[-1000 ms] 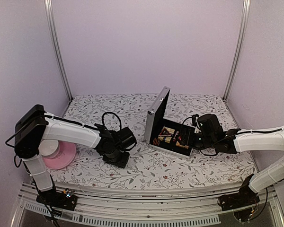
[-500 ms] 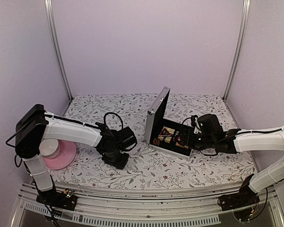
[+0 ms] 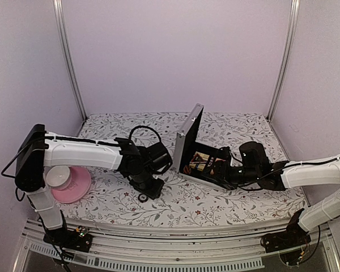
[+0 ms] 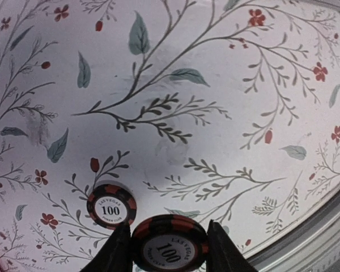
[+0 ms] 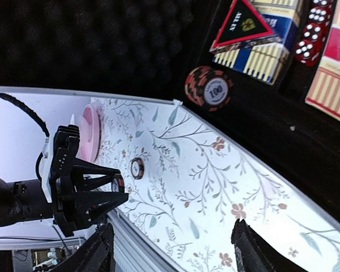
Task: Pack up texas hold em set
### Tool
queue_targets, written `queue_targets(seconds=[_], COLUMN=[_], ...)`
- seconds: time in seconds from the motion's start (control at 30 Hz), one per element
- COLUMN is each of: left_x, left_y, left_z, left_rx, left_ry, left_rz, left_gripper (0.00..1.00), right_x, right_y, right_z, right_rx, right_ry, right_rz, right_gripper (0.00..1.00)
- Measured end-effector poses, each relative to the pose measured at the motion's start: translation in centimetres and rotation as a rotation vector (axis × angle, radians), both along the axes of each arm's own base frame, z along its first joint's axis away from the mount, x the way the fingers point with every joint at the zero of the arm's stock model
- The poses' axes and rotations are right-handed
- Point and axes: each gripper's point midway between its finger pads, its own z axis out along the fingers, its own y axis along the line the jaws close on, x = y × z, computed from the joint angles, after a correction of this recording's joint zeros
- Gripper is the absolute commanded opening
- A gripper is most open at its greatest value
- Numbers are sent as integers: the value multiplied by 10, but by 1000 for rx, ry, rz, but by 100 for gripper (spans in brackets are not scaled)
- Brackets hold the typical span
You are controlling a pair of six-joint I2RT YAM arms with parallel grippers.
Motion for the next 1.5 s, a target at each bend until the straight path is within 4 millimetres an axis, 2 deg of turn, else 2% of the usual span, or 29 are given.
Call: queue_targets(seconds=[0.13, 0.27, 0.43, 0.83, 1.23, 1.4, 1.5], left_x=[-17, -39, -58, -64, -67, -68, -67], left_y=[-30, -61, -79, -89, -92, -92, -92], left_z=[19, 39, 50, 58, 61, 62, 63], left_rx=[-52, -114, -152, -184, -189, -185, -180], left_ry=[-14, -28, -27, -31, -41, -49, -66], left_rz=[-127, -261, -365, -430, -451, -462, -460], left_gripper=[8, 8, 8, 8, 8, 8, 13], right_x=[-13, -25, -43, -80, -97, -100, -98], right_y=[16, 30, 43, 66, 105, 109, 109], right_z=[10, 11, 5, 0, 7, 11, 11], right_rx=[106, 166, 206, 264, 318, 343, 345], right_ry=[54, 108, 187, 280, 295, 287, 299], right_rz=[59, 111, 179, 355, 521, 556, 543], right_gripper=[70, 69, 66, 55, 29, 6, 3])
